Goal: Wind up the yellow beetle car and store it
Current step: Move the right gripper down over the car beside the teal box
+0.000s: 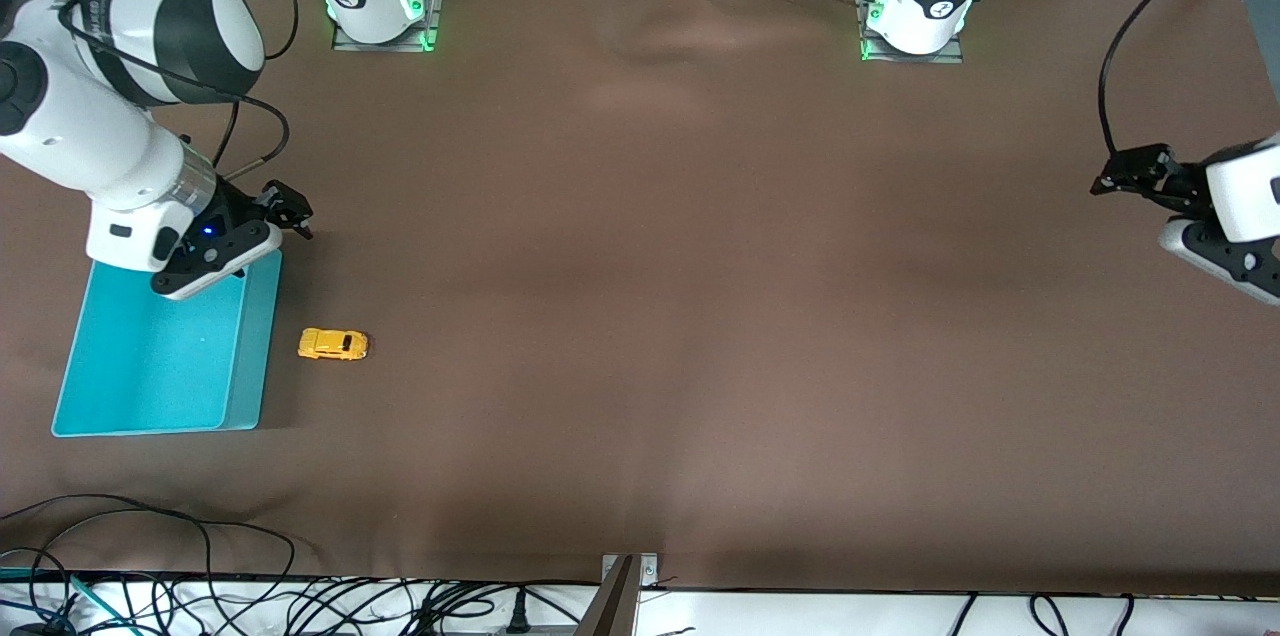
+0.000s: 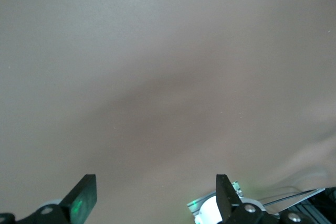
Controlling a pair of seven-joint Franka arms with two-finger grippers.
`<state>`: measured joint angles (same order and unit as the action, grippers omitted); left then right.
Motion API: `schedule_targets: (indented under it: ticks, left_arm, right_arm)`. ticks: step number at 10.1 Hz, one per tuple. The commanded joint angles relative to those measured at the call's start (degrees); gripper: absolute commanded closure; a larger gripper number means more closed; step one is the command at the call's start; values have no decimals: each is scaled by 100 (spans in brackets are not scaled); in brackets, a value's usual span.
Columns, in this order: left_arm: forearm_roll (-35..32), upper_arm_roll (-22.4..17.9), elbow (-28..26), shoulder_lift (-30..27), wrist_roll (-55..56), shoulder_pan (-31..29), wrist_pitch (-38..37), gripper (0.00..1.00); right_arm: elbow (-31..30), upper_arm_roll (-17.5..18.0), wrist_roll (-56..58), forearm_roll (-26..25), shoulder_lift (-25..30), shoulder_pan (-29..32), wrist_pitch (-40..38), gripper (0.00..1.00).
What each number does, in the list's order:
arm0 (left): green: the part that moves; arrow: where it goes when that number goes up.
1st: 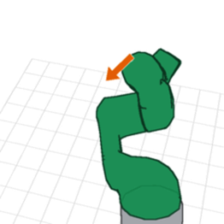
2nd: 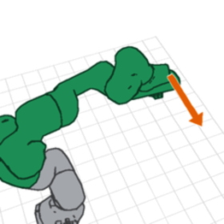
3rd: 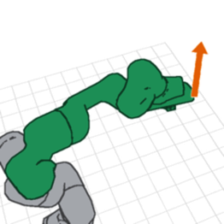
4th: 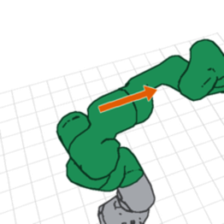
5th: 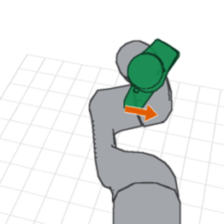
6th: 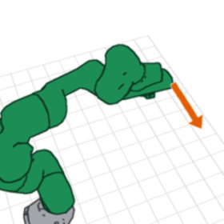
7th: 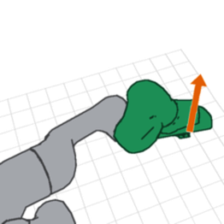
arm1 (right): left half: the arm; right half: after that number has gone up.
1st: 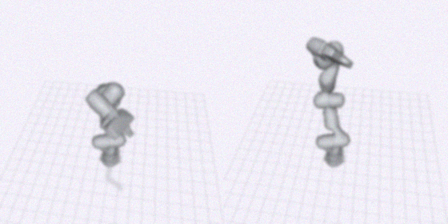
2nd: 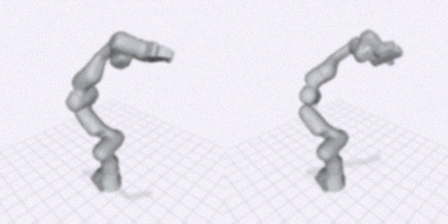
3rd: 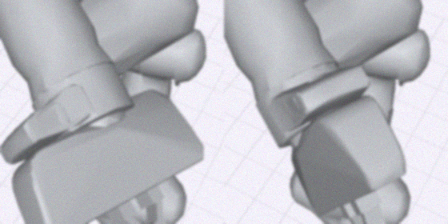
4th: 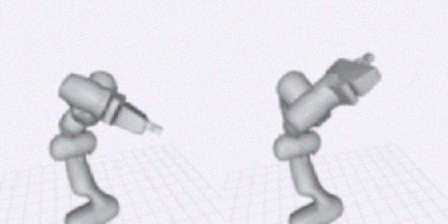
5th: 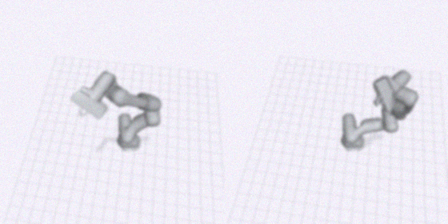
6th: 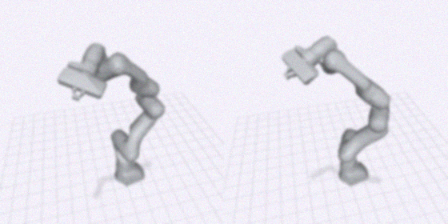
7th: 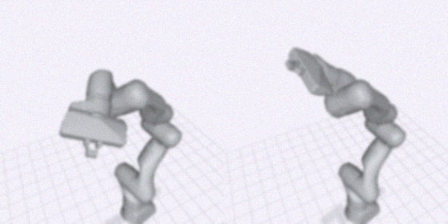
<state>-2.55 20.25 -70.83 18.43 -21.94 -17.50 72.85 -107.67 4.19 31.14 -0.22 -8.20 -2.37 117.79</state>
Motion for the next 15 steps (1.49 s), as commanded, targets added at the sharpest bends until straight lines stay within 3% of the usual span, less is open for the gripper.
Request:
schedule_targets:
  ticks: [1,2,4,7,10,15]
  left_arm:
    - [779,-1499,-1332,-1100,163,1006,929,0]
    - [800,-1637,-1868,-1505,233,1133,1107,0]
    - [372,-1656,-2373,-2078,941,1370,1267,0]
    - [228,-1752,-2392,-2133,1078,1494,1232,0]
    - [378,-2332,-2392,-2107,1051,1934,1241,0]
    - [387,-2298,-2269,-2045,1104,1934,1100,0]
  right_arm:
    - [-263,-102,969,-57,-198,53,576,0]
    - [-264,-189,1521,-39,-400,70,778,0]
    - [-264,-374,2288,-13,-769,88,1104,0]
    - [-264,-393,2860,-13,-1183,88,1570,0]
    - [-246,-366,3599,22,-1657,202,2088,0]
    - [-193,-340,3882,5,-2211,211,2827,0]
